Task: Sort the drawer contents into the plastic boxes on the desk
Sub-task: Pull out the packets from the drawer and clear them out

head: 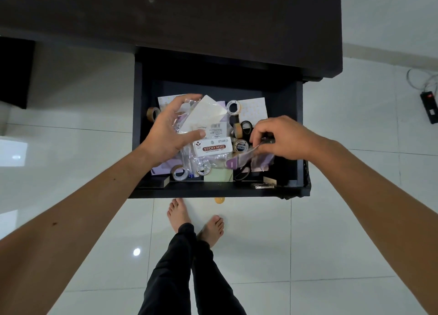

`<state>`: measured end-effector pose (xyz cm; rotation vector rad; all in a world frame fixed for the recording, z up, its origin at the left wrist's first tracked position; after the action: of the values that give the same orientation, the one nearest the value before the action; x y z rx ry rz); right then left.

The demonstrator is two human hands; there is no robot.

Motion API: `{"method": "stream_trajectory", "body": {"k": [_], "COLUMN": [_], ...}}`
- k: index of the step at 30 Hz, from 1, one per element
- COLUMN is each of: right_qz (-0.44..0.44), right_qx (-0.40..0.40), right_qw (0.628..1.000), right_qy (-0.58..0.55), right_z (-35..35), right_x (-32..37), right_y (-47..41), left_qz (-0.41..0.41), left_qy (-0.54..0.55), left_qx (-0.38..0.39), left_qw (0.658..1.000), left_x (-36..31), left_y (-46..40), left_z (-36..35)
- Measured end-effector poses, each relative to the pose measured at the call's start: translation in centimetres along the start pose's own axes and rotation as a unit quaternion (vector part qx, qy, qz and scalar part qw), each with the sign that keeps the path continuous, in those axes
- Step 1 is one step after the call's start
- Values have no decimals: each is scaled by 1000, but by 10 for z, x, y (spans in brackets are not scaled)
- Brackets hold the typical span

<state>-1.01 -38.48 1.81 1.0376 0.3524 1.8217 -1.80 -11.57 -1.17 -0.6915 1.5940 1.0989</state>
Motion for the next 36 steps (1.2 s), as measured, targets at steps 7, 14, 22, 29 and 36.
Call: {"method": "stream_trajectory", "body": {"k": [7,14,22,29,36], "right_qz": [25,31,-15,-14,-9], "right_qx": [-106,-162,-211,-227,-243], "right_qw": [974,935,908,897,887], "right_qy": [-198,-315,-362,-379,-392], "right_z": [42,39,30,31,31], "right_x": [13,21,33,40,46], "right_y": [4,-14,-30,-35,-34], "left_qz": [-44,-74,-85,-53,-43], "left_qy": [3,-52,-33,-8,-8], "left_qx": [-39,-34,-7,3,-13], "left_qw": [998,995,996,999,999], "left_x": [-16,-28,-45,-53,-52], "left_y": [0,-7,-16,-13,-13], "left_z": [7,8,-4,-14,-7]}}
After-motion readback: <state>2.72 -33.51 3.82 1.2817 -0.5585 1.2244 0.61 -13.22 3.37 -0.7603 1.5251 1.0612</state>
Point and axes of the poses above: each hand's wrist, its own y-axis away from the middle knuckle, its own z-axis out of the back of the hand, x = y × z, the point moved 5 cm from there along -y, towards the middle knuckle, and after that the axes turned 8 degrees about x, right-handed, at the moved point
